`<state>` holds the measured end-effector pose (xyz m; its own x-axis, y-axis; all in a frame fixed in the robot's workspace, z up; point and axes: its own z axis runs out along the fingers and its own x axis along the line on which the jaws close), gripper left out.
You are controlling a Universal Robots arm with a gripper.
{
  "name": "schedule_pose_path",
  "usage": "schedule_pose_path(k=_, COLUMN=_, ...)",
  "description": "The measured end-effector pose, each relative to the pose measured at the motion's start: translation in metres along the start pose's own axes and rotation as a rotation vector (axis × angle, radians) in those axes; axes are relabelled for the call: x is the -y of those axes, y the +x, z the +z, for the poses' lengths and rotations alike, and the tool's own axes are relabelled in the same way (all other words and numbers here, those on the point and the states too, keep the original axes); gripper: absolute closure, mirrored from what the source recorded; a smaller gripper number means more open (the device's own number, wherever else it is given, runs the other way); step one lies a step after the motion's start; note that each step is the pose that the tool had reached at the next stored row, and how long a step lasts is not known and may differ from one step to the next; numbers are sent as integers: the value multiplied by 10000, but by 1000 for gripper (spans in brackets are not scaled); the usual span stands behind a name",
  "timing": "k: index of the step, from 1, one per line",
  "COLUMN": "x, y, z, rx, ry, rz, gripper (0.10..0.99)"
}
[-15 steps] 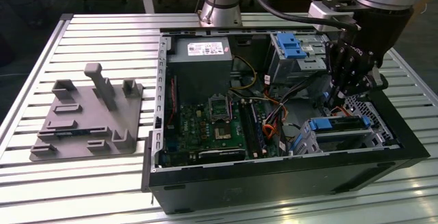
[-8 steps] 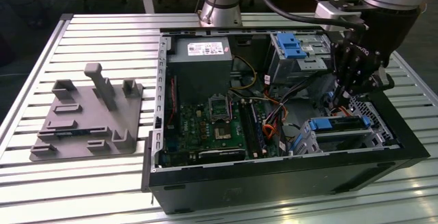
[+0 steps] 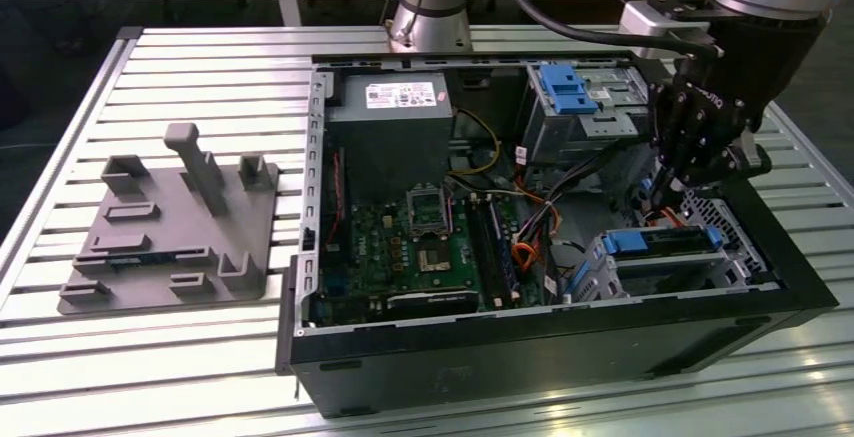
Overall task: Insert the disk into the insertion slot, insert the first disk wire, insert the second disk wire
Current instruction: 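Insert the second disk wire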
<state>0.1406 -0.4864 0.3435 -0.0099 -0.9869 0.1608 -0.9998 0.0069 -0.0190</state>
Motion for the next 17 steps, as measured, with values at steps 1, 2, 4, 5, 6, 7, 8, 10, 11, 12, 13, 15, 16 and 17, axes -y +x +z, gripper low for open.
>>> schedule_pose_path(k=1, x=0, y=0, z=0, rx=-1, ry=0, rz=0, gripper=945)
schedule_pose_path(k=2, x=0, y=0, z=0, rx=0, ry=0, rz=0, gripper=945)
schedule_pose_path(k=4, x=0, y=0, z=-1, rx=6, ry=0, rz=-1, gripper=945)
schedule_pose_path(k=5, x=1, y=4, z=1, rx=60, ry=-36, rz=-8, gripper=945)
schedule_pose_path(k=6, x=2, y=11, z=3, rx=115, ry=-167, rz=-28, gripper=945)
schedule_pose_path(k=7, x=1, y=16, z=3, rx=176, ry=-299, rz=-47, gripper=945)
schedule_pose_path(k=8, x=1, y=20, z=4, rx=232, ry=-451, rz=-69, gripper=945)
schedule_pose_path(k=10, x=1, y=29, z=6, rx=355, ry=-708, rz=-109, gripper=945)
schedule_pose_path(k=11, x=3, y=38, z=8, rx=431, ry=-743, rz=-116, gripper=945)
schedule_pose_path(k=12, x=4, y=53, z=12, rx=568, ry=-745, rz=-118, gripper=945)
schedule_pose_path(k=13, x=4, y=67, z=13, rx=695, ry=-746, rz=-120, gripper=945)
schedule_pose_path(k=15, x=6, y=97, z=18, rx=885, ry=-747, rz=-124, gripper=945)
schedule_pose_path(k=16, x=7, y=115, z=21, rx=933, ry=-747, rz=-125, gripper=945)
schedule_pose_path(k=17, x=10, y=134, z=24, rx=965, ry=-747, rz=-126, gripper=945)
